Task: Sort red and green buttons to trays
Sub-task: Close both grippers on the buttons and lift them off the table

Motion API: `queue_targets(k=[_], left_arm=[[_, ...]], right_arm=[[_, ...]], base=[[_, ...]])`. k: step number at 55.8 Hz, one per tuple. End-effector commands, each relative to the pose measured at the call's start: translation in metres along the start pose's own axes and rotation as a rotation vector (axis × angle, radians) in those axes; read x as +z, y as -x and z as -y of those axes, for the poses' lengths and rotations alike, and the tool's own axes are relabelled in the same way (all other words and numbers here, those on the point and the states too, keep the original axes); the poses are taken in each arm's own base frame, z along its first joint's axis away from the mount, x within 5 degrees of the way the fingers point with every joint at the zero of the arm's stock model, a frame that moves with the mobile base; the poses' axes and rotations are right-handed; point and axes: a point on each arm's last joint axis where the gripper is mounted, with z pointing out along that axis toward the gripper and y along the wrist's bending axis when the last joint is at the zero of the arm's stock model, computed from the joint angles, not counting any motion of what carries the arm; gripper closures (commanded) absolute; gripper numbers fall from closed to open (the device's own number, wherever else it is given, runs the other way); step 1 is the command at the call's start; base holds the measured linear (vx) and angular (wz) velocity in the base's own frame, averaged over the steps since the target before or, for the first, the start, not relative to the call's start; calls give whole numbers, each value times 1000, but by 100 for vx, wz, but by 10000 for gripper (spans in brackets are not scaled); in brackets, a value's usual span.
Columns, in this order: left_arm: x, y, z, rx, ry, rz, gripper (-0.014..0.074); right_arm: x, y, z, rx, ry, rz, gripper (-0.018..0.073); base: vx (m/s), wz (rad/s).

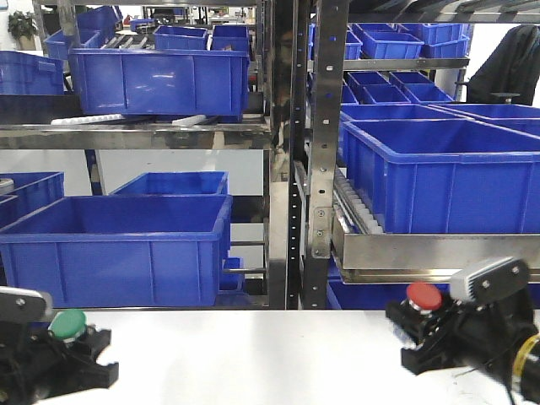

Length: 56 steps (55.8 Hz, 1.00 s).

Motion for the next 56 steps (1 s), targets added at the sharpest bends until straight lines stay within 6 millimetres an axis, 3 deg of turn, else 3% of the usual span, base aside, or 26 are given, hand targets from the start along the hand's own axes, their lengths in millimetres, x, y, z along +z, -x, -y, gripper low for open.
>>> queue_targets(k=[1, 15, 26, 36, 47, 56], left_arm=[[-26, 39, 1, -2, -6, 176, 576], [-71, 118, 7, 8, -13, 335, 576], [-98, 160, 9, 8, -13, 404, 576], [-108, 162, 9, -6, -13, 374, 576], [-127, 162, 9, -11, -12, 366, 576], [-129, 154, 10, -10, -19, 339, 576]], right_arm=[[-19, 36, -7, -18, -9, 132, 562], [-37, 89, -57, -95, -18, 156, 561], [-45, 142, -83, -20, -125, 100, 555], [-54, 174, -99, -63, -110, 155, 551], [-54, 169, -94, -30, -156, 103, 548], [-56, 169, -95, -14, -151, 107, 548]], base=[[0, 0], [0, 0], [0, 0], [0, 0], [0, 0], [0, 0]])
